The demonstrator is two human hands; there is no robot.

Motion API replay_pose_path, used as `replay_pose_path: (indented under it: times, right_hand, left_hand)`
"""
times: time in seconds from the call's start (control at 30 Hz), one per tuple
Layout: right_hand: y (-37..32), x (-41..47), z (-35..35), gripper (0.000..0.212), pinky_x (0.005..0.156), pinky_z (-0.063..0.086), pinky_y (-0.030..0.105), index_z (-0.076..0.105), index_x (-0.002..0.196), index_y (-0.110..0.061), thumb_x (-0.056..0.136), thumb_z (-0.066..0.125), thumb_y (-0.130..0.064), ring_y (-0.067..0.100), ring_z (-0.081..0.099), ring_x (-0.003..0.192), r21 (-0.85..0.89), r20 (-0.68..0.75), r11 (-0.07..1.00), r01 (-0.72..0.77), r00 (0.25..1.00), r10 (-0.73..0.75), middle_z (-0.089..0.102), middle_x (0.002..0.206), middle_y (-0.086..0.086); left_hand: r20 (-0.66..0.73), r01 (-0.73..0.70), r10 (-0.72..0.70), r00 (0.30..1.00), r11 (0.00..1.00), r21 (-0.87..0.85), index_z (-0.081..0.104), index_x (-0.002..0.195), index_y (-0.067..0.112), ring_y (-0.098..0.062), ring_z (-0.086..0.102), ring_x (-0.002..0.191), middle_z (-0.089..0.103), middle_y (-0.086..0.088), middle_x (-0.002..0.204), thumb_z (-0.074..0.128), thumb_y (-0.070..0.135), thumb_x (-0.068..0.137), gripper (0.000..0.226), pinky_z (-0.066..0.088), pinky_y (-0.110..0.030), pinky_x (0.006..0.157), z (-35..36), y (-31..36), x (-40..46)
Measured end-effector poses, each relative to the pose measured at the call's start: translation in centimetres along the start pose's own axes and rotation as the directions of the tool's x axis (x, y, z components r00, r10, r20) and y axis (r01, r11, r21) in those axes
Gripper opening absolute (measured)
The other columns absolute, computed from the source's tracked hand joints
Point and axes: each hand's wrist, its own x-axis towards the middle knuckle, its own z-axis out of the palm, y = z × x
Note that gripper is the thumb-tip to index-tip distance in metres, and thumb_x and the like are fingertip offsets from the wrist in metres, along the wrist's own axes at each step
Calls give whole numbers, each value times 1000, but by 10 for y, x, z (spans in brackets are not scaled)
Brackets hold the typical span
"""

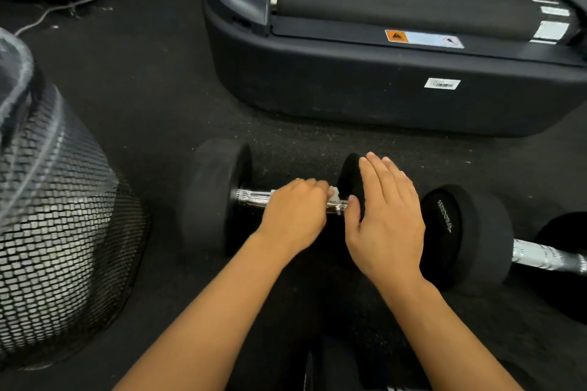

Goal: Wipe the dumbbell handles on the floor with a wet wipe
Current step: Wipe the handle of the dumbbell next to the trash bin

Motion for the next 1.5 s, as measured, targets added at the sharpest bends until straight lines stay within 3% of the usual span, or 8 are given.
replay_pose_path:
  times: [0.27,0.37,0.6,0.77,1.0,1.17,1.3,1.5]
  right_hand:
    - [0,-1,1,49,112,16,31,46,133,-4,87,48,-20,23,36,133,-3,-3,1000,0,1000,0,47,139,10]
    - [-1,-1,2,50,113,15,30,46,134,-5,87,45,-22,22,35,134,-2,-4,1000,-5,1000,5,47,139,9]
    - [0,-3,1,49,112,16,31,46,133,-5,87,46,-22,23,36,133,-5,-13,1000,5,1000,-5,47,138,10]
    - [-1,0,2,48,112,17,31,48,132,-4,87,46,-21,24,38,132,-4,-28,1000,-4,1000,3,49,137,10]
    - [0,2,2,50,112,16,31,47,134,-4,88,44,-23,23,36,133,-7,-8,1000,-6,1000,6,48,138,9]
    - [-1,-2,2,50,112,16,31,47,133,-5,87,48,-21,23,36,133,-7,-15,1000,-6,1000,6,48,138,9]
    - [-1,-1,2,49,112,16,31,47,133,-5,87,45,-22,23,37,133,-10,-16,1000,-9,1000,9,48,138,9]
    - [0,3,3,50,112,16,31,46,134,-5,86,47,-22,23,37,133,-11,0,1000,-2,1000,2,48,138,9]
  left_hand:
    - [-34,-19,19,999,1000,-6,62,107,18,-16,59,95,66,0,98,41,26,94,26,34,-28,100,8,1,-3]
    - [-103,-21,16,995,999,-43,67,103,15,-16,63,92,69,-2,96,51,20,92,20,30,-29,105,8,0,-8]
    - [-379,-238,182,907,966,-106,68,109,5,-18,59,110,67,-7,113,59,13,87,25,38,-40,104,28,-14,-40]
    - [-355,-311,253,900,943,-116,67,105,-2,-23,63,104,68,-14,107,50,8,92,23,43,-44,99,34,-2,-29]
    - [-39,-78,76,996,995,-61,66,105,18,-15,64,93,69,1,97,51,20,93,19,30,-26,105,6,-3,1]
    - [-122,-79,63,991,988,-134,69,102,11,-15,64,98,70,-3,103,63,10,83,20,37,-33,105,6,-2,-23]
    - [-123,-156,140,983,978,-141,69,103,11,-13,63,99,69,-3,103,54,12,81,26,35,-33,106,11,4,-19]
    - [-218,-4,-30,975,989,-150,72,89,12,-12,66,92,71,0,95,68,7,80,11,36,-32,104,2,-15,-28]
